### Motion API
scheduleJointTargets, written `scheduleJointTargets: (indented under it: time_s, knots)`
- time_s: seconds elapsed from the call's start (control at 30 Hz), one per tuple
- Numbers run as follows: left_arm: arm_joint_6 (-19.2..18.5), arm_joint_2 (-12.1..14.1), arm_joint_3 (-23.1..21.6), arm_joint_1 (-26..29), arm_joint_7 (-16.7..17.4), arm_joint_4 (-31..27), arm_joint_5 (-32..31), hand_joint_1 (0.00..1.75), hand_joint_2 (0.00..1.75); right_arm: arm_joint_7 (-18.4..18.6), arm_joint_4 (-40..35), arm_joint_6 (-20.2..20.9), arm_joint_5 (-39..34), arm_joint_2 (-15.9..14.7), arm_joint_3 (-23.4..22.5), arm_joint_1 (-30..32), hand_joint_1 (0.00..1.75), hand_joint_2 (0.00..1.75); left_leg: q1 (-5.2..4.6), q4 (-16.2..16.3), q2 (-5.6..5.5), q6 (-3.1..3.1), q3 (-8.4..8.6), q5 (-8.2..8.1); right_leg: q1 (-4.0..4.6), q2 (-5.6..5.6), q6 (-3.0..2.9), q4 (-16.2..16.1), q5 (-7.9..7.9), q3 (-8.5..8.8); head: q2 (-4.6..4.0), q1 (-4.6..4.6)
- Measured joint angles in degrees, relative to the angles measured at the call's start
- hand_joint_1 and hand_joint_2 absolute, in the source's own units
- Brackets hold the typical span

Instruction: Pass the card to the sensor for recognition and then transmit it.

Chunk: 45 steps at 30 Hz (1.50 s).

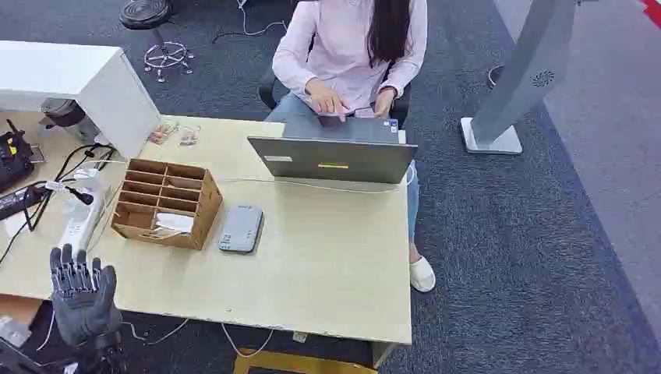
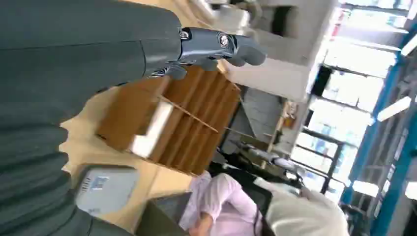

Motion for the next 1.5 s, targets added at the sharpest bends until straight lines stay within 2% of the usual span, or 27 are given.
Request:
scheduleJointTargets:
  time_s: [0.3,0.57,0.77,1.03,1.5]
  knots:
    - [-1.7,-0.3,-4.1,-2.1,1.2,-17.3,-8.0,0.00,1.75,3.4,0.4,-0.4,1.9,0.0,0.4,-0.2,0.00,0.00,0.00,0.0,0.00,0.00,0.01,0.00,0.00,0.03,0.00,0.0,0.00,-0.03,0.00,-0.02]
    - [1.4,0.6,-7.0,-7.8,3.0,-21.5,-22.8,0.00,1.75,4.7,0.6,0.0,3.9,0.0,1.6,-0.3,0.00,0.00,0.00,0.0,0.00,-0.03,0.01,0.05,0.00,0.03,0.00,0.0,0.03,0.00,0.00,-0.04]
    - [3.3,1.4,-9.2,-11.6,6.2,-20.9,-34.2,0.00,1.75,5.0,0.8,0.4,5.2,0.0,2.6,-0.5,0.00,0.00,0.00,0.0,0.01,-0.03,0.01,0.05,0.00,0.04,0.00,0.0,0.03,-0.01,0.00,-0.04]
    - [5.1,4.8,-14.1,-16.2,12.3,-15.8,-45.9,0.00,1.75,5.2,0.8,1.3,6.6,0.0,3.6,-0.6,0.00,0.00,0.00,0.0,0.01,-0.03,0.01,0.05,0.00,0.04,0.00,0.0,0.04,-0.04,0.00,-0.04]
    - [8.0,12.9,-23.4,-24.8,24.0,-2.7,-65.6,0.00,1.75,5.7,1.1,2.6,9.4,0.0,5.8,-0.8,0.00,0.00,0.00,0.0,0.02,-0.01,0.01,0.08,0.00,0.04,0.00,0.0,0.05,-0.04,0.00,-0.04]
